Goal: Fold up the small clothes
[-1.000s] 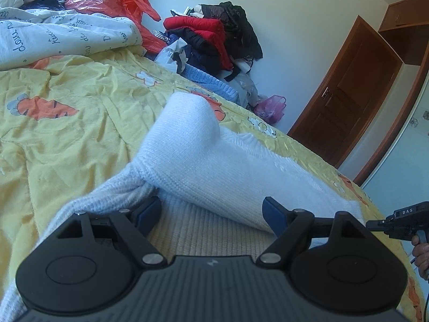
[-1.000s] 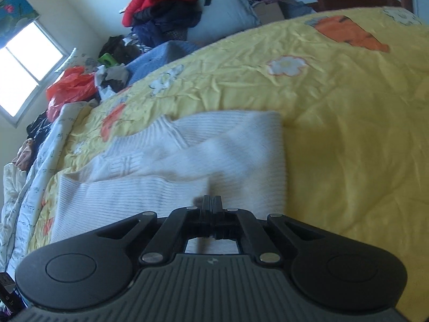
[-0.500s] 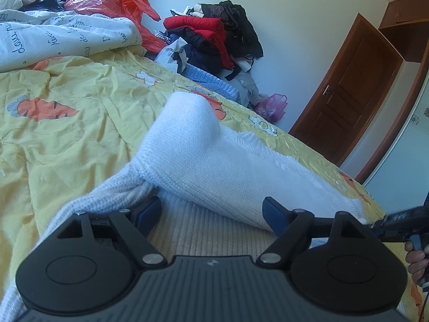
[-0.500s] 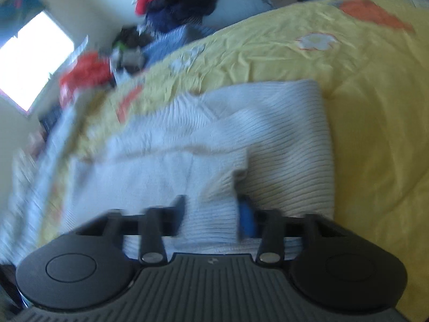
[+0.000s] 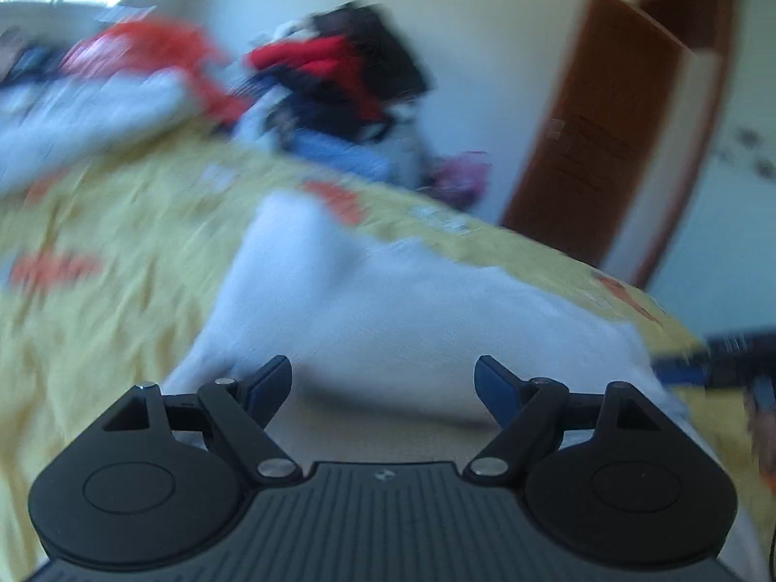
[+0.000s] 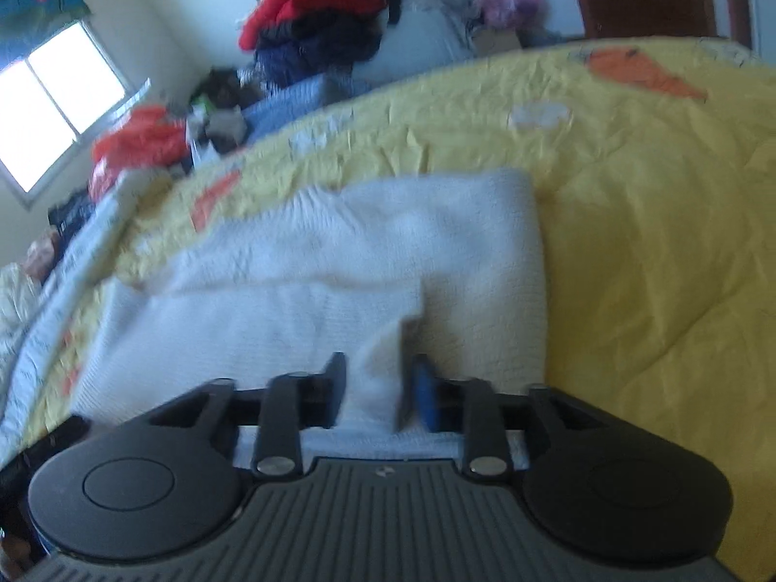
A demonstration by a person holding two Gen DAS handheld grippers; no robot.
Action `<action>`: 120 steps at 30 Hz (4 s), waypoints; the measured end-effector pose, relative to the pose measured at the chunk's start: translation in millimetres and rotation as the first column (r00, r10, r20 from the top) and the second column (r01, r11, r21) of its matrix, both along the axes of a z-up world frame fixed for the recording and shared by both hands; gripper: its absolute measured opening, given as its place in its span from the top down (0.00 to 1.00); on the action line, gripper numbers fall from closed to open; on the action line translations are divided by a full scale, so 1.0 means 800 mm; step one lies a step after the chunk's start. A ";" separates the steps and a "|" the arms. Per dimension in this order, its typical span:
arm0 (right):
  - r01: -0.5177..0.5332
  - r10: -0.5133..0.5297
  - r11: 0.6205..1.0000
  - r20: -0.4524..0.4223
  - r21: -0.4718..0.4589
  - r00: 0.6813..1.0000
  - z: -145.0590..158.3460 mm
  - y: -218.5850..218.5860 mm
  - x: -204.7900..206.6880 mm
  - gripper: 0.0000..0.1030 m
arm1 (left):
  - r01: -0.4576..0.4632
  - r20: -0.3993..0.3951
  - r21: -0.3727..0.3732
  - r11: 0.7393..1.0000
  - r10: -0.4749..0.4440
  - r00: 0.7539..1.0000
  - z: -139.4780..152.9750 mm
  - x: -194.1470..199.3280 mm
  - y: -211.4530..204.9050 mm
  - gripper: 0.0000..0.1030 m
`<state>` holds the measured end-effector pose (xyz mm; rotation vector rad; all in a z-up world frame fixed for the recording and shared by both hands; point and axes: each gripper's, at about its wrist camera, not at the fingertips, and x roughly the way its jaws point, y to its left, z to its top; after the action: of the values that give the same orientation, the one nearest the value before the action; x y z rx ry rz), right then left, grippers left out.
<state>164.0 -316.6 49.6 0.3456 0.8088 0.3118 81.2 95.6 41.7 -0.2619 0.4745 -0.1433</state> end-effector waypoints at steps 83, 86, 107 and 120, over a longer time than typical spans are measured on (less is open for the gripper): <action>0.026 0.025 0.962 -0.184 0.273 0.983 -0.042 -0.054 -0.364 0.27 | -0.028 -0.294 -0.365 0.930 -0.087 0.952 -0.036 -0.232 0.111 0.07; 0.000 0.056 0.969 -0.219 0.246 0.974 -0.043 -0.049 -0.357 0.81 | 0.012 -0.317 -0.333 0.943 -0.124 0.940 -0.033 -0.232 0.107 0.19; -0.066 0.100 0.985 -0.213 0.162 0.972 -0.031 -0.075 -0.369 0.70 | -0.015 -0.427 -0.317 0.948 -0.129 0.895 -0.042 -0.252 0.135 0.90; 0.036 0.037 0.944 -0.213 0.328 0.976 -0.045 -0.083 -0.363 0.56 | 0.077 -0.381 -0.304 0.950 -0.195 0.904 -0.031 -0.250 0.107 0.43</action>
<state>-126.2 -383.4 13.6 0.7047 0.9718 0.4167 -118.9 181.1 17.0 -0.5454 0.8933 -0.2994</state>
